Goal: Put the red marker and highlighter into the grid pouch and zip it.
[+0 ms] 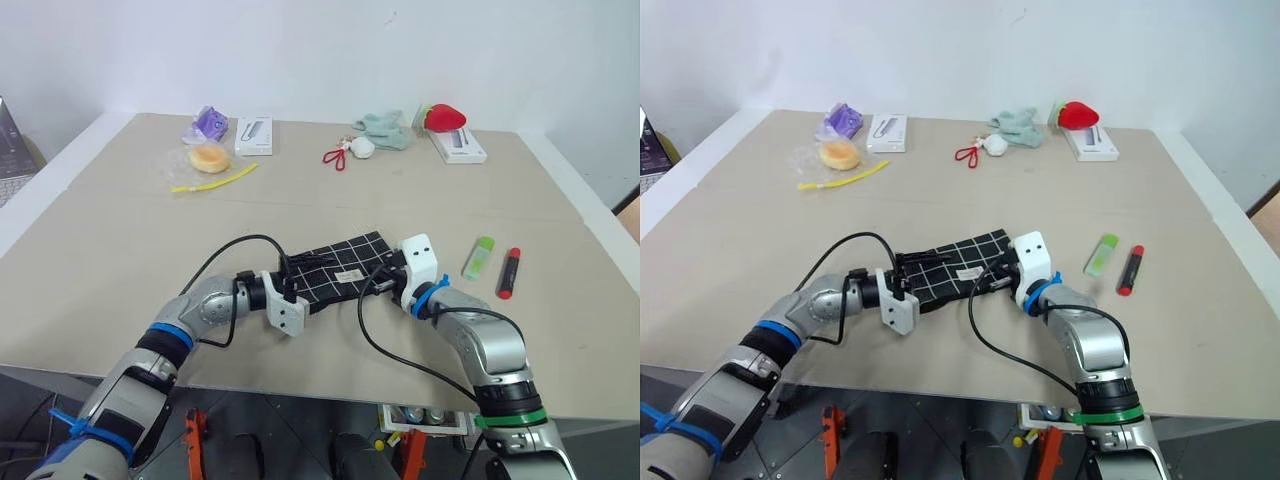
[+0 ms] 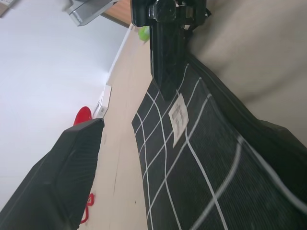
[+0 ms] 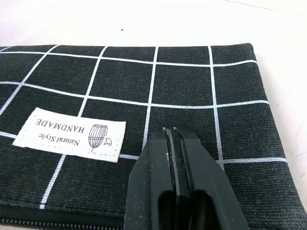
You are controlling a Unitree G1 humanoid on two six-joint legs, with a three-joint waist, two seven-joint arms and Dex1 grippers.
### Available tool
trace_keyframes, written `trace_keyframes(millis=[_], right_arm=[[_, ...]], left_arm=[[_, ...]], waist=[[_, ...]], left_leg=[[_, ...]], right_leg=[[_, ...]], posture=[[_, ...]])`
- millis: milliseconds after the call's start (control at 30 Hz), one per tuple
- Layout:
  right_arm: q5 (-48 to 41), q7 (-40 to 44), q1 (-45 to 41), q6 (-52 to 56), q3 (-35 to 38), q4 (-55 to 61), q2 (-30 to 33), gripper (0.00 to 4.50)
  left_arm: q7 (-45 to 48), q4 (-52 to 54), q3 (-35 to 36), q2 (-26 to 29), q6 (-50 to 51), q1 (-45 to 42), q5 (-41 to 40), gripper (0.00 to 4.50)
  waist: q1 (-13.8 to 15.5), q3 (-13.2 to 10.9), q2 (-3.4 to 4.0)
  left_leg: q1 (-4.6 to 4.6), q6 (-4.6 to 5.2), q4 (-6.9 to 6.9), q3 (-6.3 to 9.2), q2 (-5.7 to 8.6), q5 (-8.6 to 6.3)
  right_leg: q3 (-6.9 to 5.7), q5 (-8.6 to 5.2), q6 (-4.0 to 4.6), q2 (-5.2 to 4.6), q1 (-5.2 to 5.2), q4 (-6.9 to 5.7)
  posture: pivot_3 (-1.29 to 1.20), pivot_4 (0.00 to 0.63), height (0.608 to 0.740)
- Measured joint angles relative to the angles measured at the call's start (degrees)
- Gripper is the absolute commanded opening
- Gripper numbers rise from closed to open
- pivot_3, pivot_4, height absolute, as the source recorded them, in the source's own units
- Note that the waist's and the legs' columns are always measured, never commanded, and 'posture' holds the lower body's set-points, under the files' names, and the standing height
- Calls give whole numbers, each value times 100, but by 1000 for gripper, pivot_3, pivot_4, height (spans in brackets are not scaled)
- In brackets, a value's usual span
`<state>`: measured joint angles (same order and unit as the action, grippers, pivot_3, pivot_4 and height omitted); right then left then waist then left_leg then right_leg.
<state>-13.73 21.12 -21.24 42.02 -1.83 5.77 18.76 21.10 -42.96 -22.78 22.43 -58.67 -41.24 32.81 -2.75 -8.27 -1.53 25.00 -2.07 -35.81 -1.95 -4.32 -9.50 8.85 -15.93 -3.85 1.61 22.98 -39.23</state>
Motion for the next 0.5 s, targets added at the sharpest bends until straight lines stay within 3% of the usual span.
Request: trace_keyframes(millis=[100, 333, 500], right_arm=[[1, -3, 15, 10, 3, 27, -23, 0], [3, -2, 17, 20, 3, 32, -37, 0], [51, -7, 29, -119, 13, 21, -64, 0]], left_arm=[[-19, -57, -103, 9, -2, -26, -7, 3650], [178, -77, -206, 76, -14, -134, -275, 119], [538, -24, -222, 88, 191, -154, -600, 45]], waist=[[-3, 1, 2], [-5, 7, 9], [-10, 14, 19]], left_leg=[[0, 0, 3, 0, 0, 0], [-2, 0, 8, 0, 0, 0], [-4, 0, 13, 0, 0, 0]], right_leg=[[0, -1, 0, 0, 1, 0], [0, -4, 3, 0, 2, 0], [0, -6, 4, 3, 4, 0]], posture=[[0, 150, 728], [0, 150, 728], [0, 150, 728]])
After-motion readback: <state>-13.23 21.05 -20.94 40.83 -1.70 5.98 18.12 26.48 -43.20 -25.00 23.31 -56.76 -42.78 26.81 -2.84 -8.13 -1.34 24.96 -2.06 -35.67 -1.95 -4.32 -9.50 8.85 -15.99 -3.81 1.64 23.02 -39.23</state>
